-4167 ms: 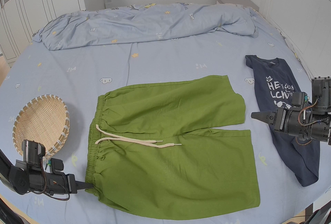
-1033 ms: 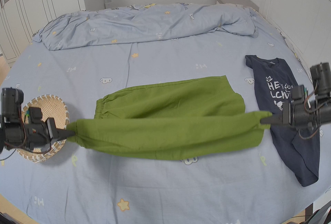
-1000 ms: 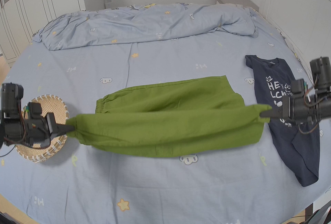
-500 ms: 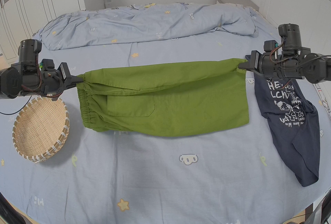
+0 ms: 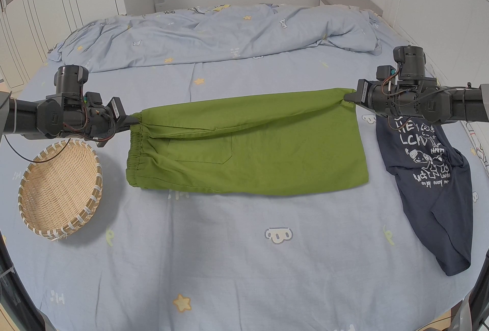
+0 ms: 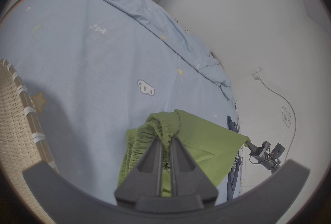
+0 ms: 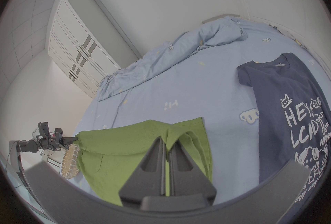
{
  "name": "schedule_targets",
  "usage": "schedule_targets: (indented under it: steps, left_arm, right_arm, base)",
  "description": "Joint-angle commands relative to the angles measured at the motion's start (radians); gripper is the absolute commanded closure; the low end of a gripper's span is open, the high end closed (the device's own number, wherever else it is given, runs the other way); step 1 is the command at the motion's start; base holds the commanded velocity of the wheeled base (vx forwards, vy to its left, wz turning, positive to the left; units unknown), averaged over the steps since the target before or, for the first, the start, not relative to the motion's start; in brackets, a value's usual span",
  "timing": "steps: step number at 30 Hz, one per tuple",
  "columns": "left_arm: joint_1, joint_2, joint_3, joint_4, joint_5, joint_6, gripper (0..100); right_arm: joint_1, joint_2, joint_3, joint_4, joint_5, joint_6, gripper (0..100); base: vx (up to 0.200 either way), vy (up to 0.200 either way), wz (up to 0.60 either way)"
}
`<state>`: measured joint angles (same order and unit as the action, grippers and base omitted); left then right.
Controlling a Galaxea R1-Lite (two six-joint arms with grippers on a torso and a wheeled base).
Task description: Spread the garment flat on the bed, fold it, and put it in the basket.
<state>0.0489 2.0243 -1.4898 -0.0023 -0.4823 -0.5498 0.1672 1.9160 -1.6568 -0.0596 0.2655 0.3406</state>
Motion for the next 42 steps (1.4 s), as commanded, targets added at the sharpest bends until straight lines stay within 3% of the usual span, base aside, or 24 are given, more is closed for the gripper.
schedule_targets:
  steps: [1, 21, 22, 37, 42]
  left_arm:
    - [-0.001, 0.050, -0.020, -0.001, 0.001, 0.002, 100]
    - [-0.015, 0.103, -0.058, -0.001, 0.001, 0.002, 100]
    - [-0.017, 0.105, -0.061, -0.001, 0.001, 0.002, 0]
    - [-0.110, 0.071, -0.060, 0.008, 0.004, -0.021, 0]
    - [-0.129, 0.145, -0.164, -0.010, 0.021, -0.076, 0]
  right_arm:
    - [-0.003, 0.051, -0.015, -0.005, 0.000, -0.019, 100]
    - [0.006, 0.175, -0.130, 0.001, 0.001, -0.023, 100]
    - [0.008, 0.179, -0.136, 0.001, 0.001, -0.023, 0]
    - [0.014, 0.190, -0.133, 0.000, 0.001, -0.020, 0]
    - [0.011, 0.187, -0.121, 0.000, -0.002, -0.014, 0]
  base:
    - [0.000, 0.000, 0.00]
    - [0.000, 0.000, 0.00]
    - [0.000, 0.000, 0.00]
    - [0.000, 0.000, 0.00]
    - [0.000, 0.000, 0.00]
